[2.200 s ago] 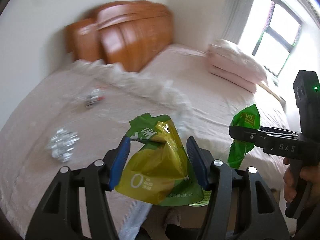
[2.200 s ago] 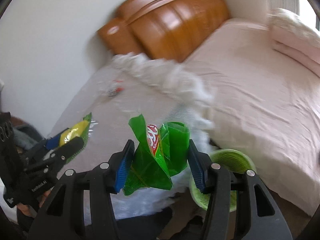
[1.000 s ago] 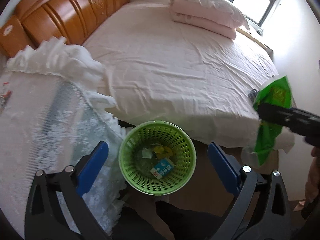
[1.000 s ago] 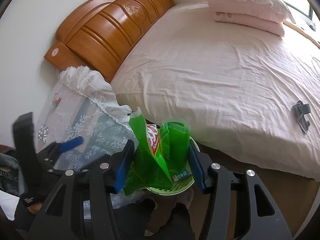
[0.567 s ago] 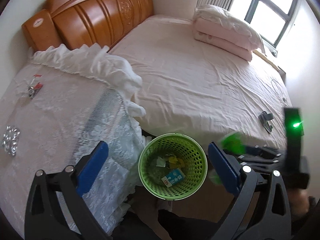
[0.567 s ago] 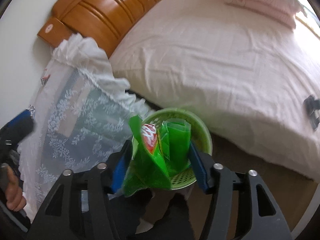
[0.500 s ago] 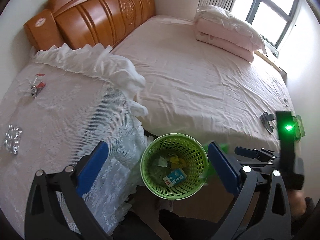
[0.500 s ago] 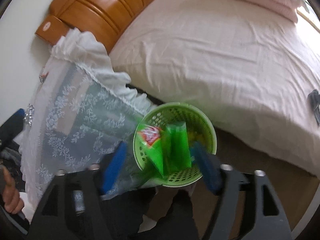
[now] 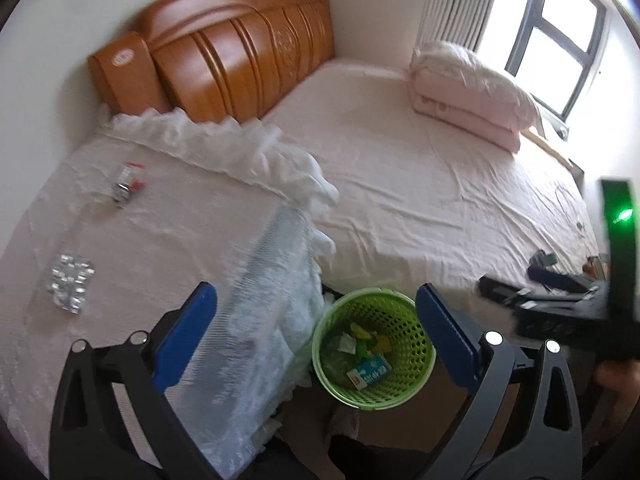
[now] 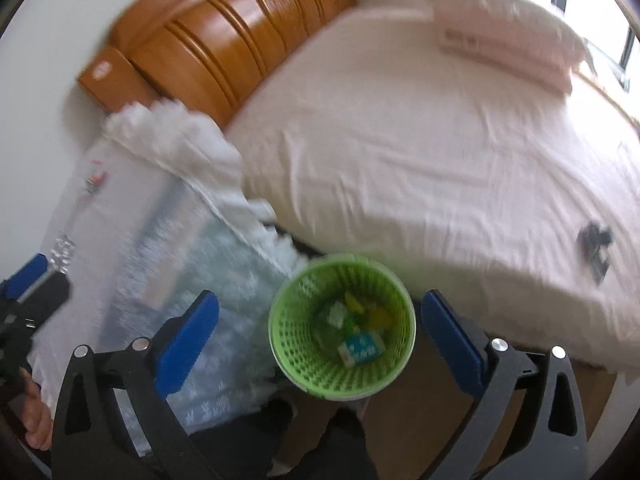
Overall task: Collect trash
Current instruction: 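Grasp the silver blister pack with the left tool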
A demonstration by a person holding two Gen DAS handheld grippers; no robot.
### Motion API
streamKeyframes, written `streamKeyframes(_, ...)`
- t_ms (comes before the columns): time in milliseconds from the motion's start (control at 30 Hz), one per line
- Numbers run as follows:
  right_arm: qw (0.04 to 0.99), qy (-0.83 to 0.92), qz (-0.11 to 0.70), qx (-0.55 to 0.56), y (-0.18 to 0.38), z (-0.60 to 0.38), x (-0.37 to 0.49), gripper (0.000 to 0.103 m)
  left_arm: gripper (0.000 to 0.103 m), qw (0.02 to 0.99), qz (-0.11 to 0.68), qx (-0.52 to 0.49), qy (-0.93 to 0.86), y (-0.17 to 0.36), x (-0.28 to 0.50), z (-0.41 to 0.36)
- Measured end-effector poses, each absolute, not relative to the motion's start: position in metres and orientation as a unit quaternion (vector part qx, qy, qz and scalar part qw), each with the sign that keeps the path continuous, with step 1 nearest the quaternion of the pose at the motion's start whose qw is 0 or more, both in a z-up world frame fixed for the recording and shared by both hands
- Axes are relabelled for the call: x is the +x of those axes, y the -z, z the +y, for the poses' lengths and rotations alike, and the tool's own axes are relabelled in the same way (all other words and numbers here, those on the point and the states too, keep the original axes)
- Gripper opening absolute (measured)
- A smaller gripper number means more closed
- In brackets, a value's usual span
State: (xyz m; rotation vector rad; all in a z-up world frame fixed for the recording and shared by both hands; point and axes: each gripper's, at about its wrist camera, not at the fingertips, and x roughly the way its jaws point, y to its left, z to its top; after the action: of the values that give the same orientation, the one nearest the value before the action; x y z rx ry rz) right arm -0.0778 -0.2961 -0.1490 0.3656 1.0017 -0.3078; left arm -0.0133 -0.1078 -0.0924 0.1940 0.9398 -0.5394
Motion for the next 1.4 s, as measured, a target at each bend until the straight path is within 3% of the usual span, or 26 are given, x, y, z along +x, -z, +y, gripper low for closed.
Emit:
streamKeyframes(267,0.887,0.091,0.430,0.138,0.100,-0.241,-0.049,0.101,0.095,0.874,0.439,0.059,0.201,0.078,-0.003,-0.036)
streamKeyframes(700,0.877,-0.008,0.469,0.106,0.117,-0.154,0.006,0.101,0.095,0.880,0.466,-0.031,0.087,0.094,0.014,0.070)
streamKeyframes(1000,0.871,-0.023,0.478,0.109,0.123,-0.134,0.024,0.101,0.095,0.866,0.491,-0.090,0.027,0.122,0.066,0.096)
streamKeyframes(1167,0.867,-0.024,0.485,0.113,0.127,-0.132,0.034,0.101,0.095,0.871,0.491,-0.036,0.011,0.137,0.102,0.093)
streamKeyframes(1400,0.858,-0.002,0.499,0.126,0.138,-0.136,0.043,0.101,0.095,0.854,0.480,0.161,0.116,0.161,0.131,0.083)
